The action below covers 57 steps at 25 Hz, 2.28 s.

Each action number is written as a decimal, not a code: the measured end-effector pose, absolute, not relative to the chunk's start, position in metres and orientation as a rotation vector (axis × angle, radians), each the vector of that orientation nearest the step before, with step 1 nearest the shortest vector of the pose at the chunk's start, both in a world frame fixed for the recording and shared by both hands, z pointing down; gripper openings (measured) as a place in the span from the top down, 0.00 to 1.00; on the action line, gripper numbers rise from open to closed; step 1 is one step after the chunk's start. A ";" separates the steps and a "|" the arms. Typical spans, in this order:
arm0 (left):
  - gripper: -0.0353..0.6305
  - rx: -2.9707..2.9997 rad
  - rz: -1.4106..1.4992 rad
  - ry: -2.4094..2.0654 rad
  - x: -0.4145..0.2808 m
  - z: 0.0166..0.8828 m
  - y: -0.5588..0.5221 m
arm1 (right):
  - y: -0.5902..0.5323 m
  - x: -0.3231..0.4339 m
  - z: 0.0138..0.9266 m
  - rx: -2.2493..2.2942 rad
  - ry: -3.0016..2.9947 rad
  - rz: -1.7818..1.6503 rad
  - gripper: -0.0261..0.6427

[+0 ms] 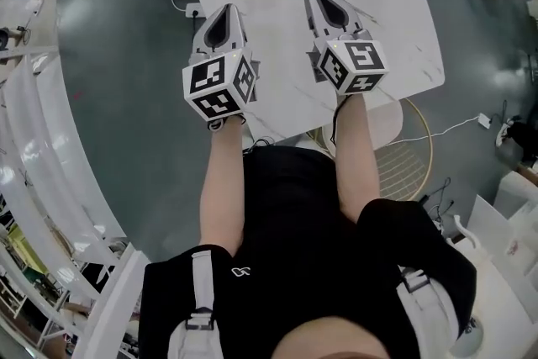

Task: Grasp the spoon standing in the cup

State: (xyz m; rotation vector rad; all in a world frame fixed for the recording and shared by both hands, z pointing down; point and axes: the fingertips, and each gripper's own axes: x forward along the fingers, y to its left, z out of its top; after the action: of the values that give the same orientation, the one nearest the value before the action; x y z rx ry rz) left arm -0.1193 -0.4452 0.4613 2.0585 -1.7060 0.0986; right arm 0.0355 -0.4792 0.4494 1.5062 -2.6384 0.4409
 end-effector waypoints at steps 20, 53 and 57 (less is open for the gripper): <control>0.92 1.989 0.098 -1.527 -0.118 0.528 -0.504 | -0.579 -0.006 0.533 1.356 -2.544 0.577 0.81; 0.92 1.915 0.036 -1.641 -0.152 0.508 -0.491 | -0.588 -0.023 0.501 1.426 -2.583 0.589 0.89; 0.92 1.942 0.035 -1.672 -0.151 0.490 -0.480 | -0.576 -0.015 0.471 1.482 -2.630 0.562 0.89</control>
State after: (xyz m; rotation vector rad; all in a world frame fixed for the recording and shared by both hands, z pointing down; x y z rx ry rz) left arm -0.1508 -0.4799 0.4902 1.9424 -1.6723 0.0346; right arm -0.0150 -0.5757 0.4711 1.4822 -2.6299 0.5625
